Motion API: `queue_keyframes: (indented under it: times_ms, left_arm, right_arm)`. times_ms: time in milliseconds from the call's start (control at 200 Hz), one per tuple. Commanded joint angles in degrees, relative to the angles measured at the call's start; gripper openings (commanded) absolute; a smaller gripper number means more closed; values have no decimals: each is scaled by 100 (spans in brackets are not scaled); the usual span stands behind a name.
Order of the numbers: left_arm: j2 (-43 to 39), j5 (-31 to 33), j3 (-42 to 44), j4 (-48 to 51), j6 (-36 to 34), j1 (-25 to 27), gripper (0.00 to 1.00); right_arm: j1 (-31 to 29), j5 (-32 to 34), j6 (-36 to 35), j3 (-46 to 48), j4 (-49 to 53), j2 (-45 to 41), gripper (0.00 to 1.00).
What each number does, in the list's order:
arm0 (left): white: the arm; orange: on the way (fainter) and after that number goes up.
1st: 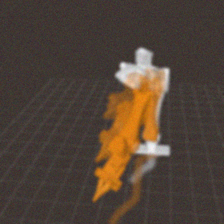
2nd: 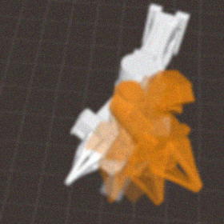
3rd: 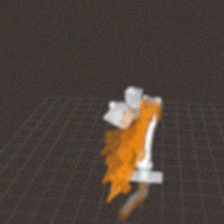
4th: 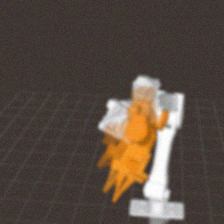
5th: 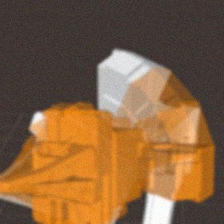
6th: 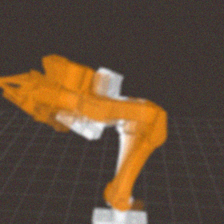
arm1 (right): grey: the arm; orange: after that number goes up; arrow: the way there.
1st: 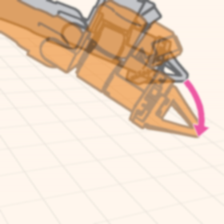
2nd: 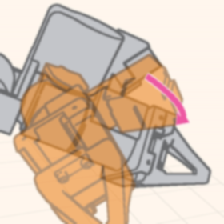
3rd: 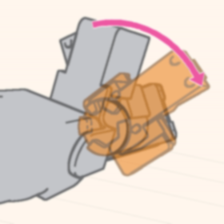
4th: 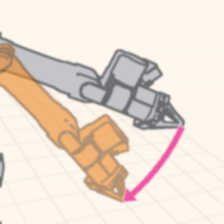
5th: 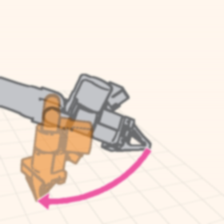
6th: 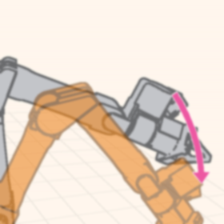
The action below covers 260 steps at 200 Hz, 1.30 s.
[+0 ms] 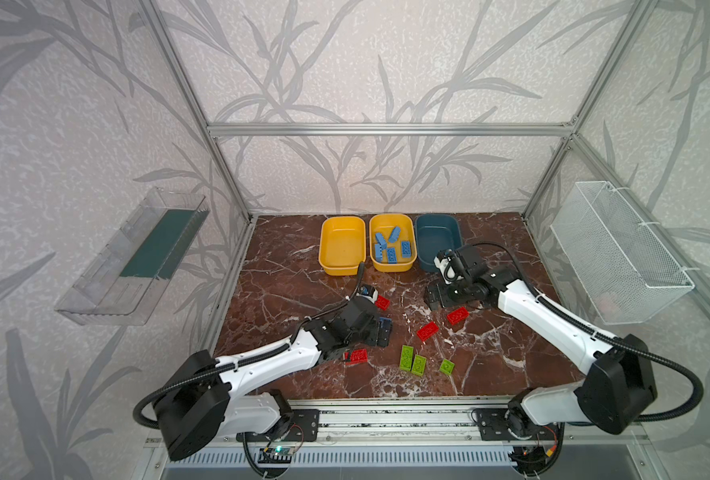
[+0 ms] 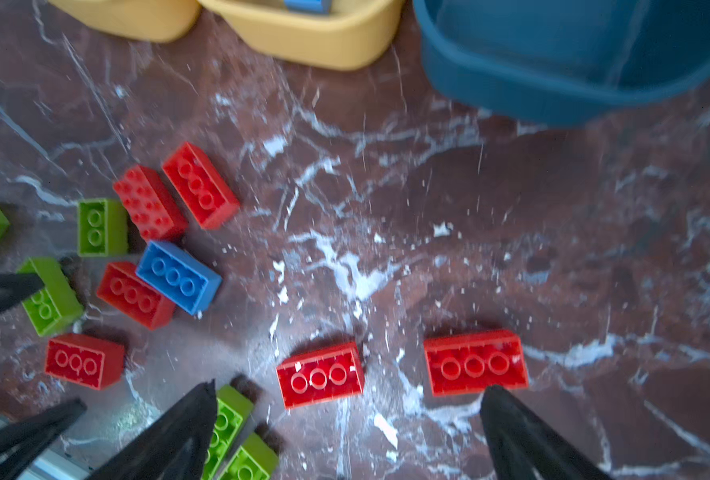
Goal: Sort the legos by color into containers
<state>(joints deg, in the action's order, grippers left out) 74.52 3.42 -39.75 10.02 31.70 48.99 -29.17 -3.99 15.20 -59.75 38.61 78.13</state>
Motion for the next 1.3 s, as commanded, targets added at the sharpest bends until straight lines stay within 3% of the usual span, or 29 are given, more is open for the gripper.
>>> queue_keyframes:
  times_ms: [0, 345, 985, 1080, 1239, 1294]
  left_arm:
    - [423, 182, -440, 214, 121, -10, 99]
    - [1773, 289, -1244, 461, 208, -45, 95]
    - [2595, 458, -1618, 680, 376, -131, 93]
    - [2695, 406, -1698, 733, 385, -133, 86]
    - [2704, 464, -1816, 976, 406, -128, 58]
    - [2684, 508, -1884, 1131, 407, -118, 55]
  right_arm:
    - [-31, -2, 191, 402, -89, -630, 99]
    - [-25, 189, 229, 980, 112, -1671, 99]
    - [-26, 191, 238, 1114, 21, -1703, 99]
    - [-28, 220, 251, 1123, 46, -1756, 99]
    - [-25, 266, 246, 1141, 25, -1845, 99]
    - [-17, 259, 247, 1132, 29, -1836, 99]
